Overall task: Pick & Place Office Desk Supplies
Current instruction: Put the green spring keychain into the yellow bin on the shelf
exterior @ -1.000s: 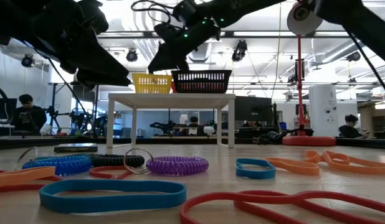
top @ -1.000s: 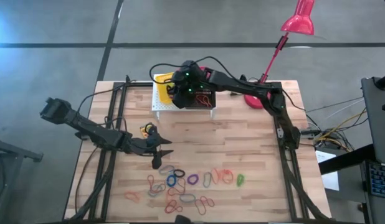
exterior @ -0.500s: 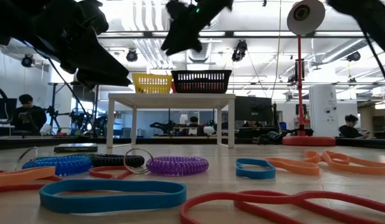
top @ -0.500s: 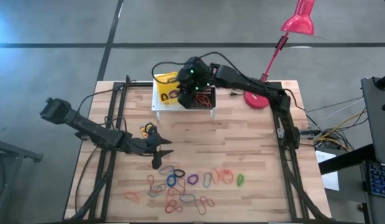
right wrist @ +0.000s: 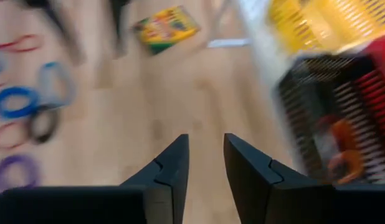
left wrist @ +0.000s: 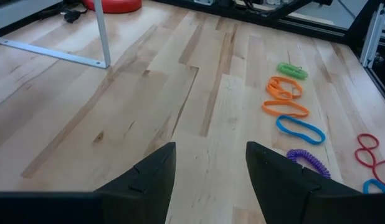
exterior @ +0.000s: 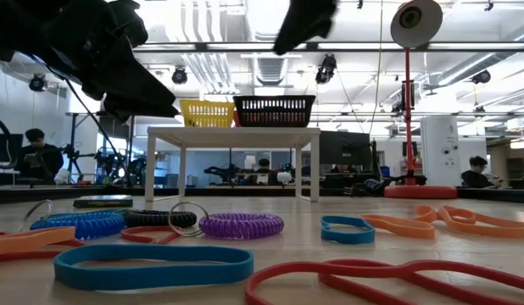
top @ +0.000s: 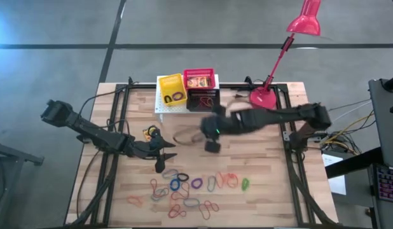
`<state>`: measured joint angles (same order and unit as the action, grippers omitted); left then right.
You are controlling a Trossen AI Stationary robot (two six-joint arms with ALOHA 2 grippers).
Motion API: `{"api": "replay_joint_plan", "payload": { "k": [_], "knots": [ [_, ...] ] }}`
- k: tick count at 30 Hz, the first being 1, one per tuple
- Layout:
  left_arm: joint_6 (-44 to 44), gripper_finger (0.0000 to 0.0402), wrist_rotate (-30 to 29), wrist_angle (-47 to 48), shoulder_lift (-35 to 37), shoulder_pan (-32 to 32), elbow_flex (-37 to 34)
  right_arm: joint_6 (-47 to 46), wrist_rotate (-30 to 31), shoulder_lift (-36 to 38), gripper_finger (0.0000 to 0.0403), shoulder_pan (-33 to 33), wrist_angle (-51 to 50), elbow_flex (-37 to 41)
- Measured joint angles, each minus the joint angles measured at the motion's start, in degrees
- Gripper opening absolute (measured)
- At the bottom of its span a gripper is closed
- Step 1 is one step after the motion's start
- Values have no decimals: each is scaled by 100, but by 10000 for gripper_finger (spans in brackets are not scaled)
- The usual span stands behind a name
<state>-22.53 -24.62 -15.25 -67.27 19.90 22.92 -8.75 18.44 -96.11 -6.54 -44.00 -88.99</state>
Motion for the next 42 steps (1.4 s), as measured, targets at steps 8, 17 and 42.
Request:
{"api": "replay_joint_plan", "payload": {
  "k": [8,17,42],
  "knots": [
    [2,197,0,-28,0,0,0,-1763,2,870,71,-1400,603,1832],
    [18,197,-2,-140,0,0,0,-3336,-66,1205,65,-2644,641,2828],
    [169,197,-50,-252,0,0,0,-4874,-346,1059,196,-3487,1242,4017]
  ]
}}
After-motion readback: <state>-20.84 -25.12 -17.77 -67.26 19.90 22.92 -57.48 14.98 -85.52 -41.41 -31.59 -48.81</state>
